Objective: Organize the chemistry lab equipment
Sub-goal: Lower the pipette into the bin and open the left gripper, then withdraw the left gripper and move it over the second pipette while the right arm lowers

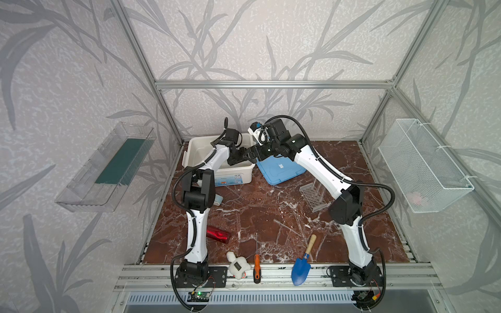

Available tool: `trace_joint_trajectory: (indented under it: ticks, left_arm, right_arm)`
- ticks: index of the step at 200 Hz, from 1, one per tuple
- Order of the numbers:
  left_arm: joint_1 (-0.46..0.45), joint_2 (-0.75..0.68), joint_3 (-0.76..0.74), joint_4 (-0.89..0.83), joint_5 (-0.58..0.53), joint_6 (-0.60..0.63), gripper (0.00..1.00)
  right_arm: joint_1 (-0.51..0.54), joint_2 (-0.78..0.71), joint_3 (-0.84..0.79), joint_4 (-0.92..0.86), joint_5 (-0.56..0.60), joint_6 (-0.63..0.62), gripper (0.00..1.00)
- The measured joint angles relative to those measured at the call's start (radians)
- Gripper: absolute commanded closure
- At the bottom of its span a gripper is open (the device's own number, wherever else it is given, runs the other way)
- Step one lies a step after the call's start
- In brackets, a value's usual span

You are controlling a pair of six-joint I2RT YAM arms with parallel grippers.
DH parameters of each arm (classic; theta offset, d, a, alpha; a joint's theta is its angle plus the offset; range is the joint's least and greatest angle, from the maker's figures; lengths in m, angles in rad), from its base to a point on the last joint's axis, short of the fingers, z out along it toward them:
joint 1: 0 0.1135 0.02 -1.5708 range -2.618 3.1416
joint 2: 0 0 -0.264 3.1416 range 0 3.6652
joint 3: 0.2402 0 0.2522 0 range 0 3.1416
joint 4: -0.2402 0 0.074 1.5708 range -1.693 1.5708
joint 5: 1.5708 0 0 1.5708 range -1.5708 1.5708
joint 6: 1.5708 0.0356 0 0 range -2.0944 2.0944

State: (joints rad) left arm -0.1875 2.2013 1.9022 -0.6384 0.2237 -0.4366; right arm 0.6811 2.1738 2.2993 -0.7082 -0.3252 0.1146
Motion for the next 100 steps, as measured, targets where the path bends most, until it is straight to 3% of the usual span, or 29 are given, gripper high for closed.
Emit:
trace_joint_trajectory:
  ticks: [33,67,100]
  left_arm:
    - [-0.004,-0.132,-0.007,-0.006,-0.027,0.003,0.01]
    - [-0.016,-0.296,-0.071,-0.015,-0.063,0.006,0.01]
    - [-0.044,-0.480,-0.162,-0.021,-0.078,-0.022,0.01]
  right_arm:
    - [0.000,-0.141,-0.139,0.024,-0.007,0.011,0.10]
    - [0.001,-0.373,-0.396,0.096,0.009,0.046,0.00]
    - [0.001,-0.597,-0.612,0.110,0.074,0.072,0.01]
